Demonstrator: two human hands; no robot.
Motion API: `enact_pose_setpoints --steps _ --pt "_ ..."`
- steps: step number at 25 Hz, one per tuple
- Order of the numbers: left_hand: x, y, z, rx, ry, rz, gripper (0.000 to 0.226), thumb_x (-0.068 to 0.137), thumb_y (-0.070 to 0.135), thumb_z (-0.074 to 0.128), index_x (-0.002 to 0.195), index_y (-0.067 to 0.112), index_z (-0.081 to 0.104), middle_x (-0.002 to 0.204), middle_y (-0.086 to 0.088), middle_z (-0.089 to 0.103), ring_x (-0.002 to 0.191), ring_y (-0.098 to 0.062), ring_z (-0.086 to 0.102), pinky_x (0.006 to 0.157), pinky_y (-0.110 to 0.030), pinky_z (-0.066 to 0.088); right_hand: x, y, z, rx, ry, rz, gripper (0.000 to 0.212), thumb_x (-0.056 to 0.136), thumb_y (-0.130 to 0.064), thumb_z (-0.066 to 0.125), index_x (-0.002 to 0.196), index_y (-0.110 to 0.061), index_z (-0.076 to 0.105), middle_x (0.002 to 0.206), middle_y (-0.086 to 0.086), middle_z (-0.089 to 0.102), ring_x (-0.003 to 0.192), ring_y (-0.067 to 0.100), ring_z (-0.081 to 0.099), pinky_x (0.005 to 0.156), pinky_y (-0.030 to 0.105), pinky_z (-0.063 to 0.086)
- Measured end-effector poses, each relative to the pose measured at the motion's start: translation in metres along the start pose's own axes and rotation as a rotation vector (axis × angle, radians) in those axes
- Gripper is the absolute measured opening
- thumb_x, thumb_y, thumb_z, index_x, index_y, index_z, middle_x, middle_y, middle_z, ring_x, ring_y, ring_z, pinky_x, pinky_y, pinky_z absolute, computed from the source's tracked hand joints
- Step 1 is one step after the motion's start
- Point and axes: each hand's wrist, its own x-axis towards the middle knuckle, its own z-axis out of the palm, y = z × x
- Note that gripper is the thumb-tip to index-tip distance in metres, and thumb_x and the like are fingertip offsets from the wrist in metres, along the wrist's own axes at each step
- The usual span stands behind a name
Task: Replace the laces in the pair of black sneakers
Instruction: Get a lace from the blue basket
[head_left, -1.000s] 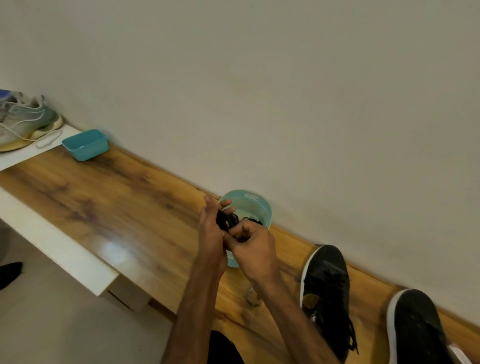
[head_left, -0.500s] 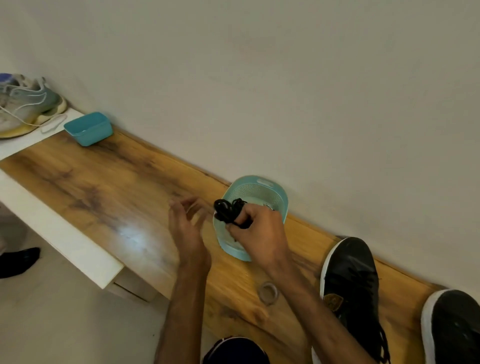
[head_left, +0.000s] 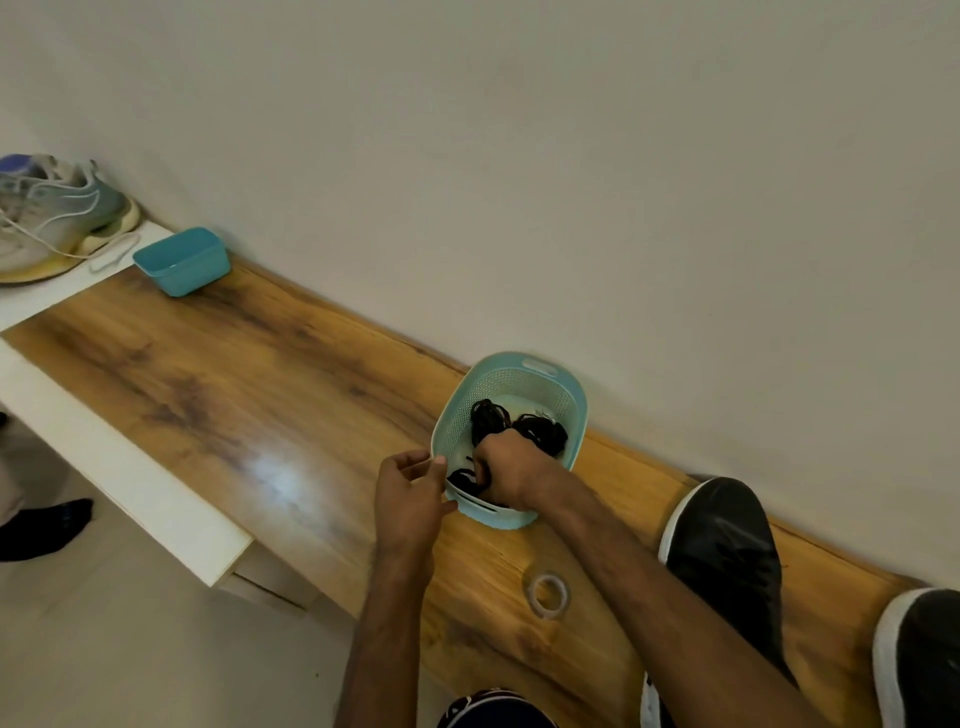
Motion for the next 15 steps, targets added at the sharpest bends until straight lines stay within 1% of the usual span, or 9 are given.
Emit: enact_pose_setpoints --steps 2,4,5,6,8,10,12,15 --pt "-0.001 0.002 0.000 0.008 0.007 0.011 0.026 0.097 0.015 0.060 0.120 0.008 0.052 0.115 -0.011 0.062 0.098 -0.022 0.066 0.063 -0.028 0.054 0.004 0.003 0.004 -0.019 -0.008 0.001 0.020 0.089 -0.009 0.066 0.109 -0.006 0.063 0.111 0.013 0.066 0.099 0.028 0.063 0.088 0.039 0.055" --pt "-0.002 0.003 0.000 0.012 0.013 0.012 0.026 0.096 0.016 0.061 0.120 0.009 0.052 0.113 -0.008 0.062 0.097 -0.020 0.065 0.064 -0.029 0.054 0.005 0.005 0.004 -0.046 -0.005 0.000 0.046 0.086 -0.014 0.072 0.125 -0.006 0.049 0.118 0.012 0.061 0.106 0.029 0.061 0.091 0.041 0.054" --pt "-0.003 0.003 -0.001 0.010 0.018 0.009 0.026 0.096 0.016 0.062 0.119 0.009 0.052 0.111 -0.007 0.062 0.096 -0.019 0.065 0.065 -0.030 0.054 0.005 0.007 0.002 -0.056 -0.008 0.010 0.056 0.084 -0.016 0.075 0.129 -0.006 0.044 0.119 0.012 0.059 0.108 0.029 0.061 0.091 0.041 0.054" --pt "-0.003 0.003 -0.001 0.012 0.026 0.007 0.026 0.095 0.017 0.063 0.119 0.010 0.053 0.110 -0.006 0.062 0.095 -0.018 0.064 0.066 -0.030 0.054 0.005 0.009 0.000 -0.060 -0.015 0.022 0.060 0.082 -0.017 0.078 0.130 -0.007 0.044 0.120 0.011 0.059 0.109 0.029 0.061 0.091 0.040 0.053" --pt "-0.002 0.003 -0.002 0.027 0.039 0.008 0.026 0.094 0.018 0.064 0.117 0.012 0.053 0.110 -0.005 0.061 0.096 -0.019 0.063 0.068 -0.032 0.054 0.007 0.014 -0.003 -0.039 -0.029 0.047 0.057 0.079 -0.019 0.082 0.128 -0.006 0.055 0.120 0.009 0.063 0.109 0.026 0.062 0.092 0.037 0.053" --pt "-0.002 0.002 -0.002 0.039 0.048 0.017 0.027 0.094 0.020 0.065 0.117 0.013 0.052 0.111 -0.005 0.061 0.099 -0.021 0.063 0.070 -0.032 0.054 0.009 0.017 -0.002 0.016 -0.016 0.056 0.047 0.082 -0.017 0.080 0.124 -0.008 0.064 0.119 0.009 0.066 0.109 0.025 0.063 0.094 0.036 0.053" --pt "-0.001 0.002 -0.001 0.044 0.047 0.028 0.028 0.094 0.020 0.065 0.118 0.013 0.052 0.111 -0.005 0.062 0.101 -0.022 0.063 0.069 -0.032 0.053 0.012 0.019 0.002 0.042 -0.002 0.047 0.039 0.086 -0.013 0.075 0.123 -0.009 0.067 0.120 0.010 0.067 0.110 0.025 0.063 0.095 0.035 0.052" --pt "0.000 0.001 0.001 0.042 0.046 0.040 0.026 0.094 0.018 0.064 0.116 0.013 0.052 0.110 -0.006 0.062 0.099 -0.022 0.064 0.067 -0.030 0.052 0.017 0.018 0.008 0.034 -0.017 0.017 0.034 0.087 -0.008 0.072 0.121 -0.009 0.069 0.120 0.010 0.068 0.110 0.024 0.063 0.094 0.034 0.053"
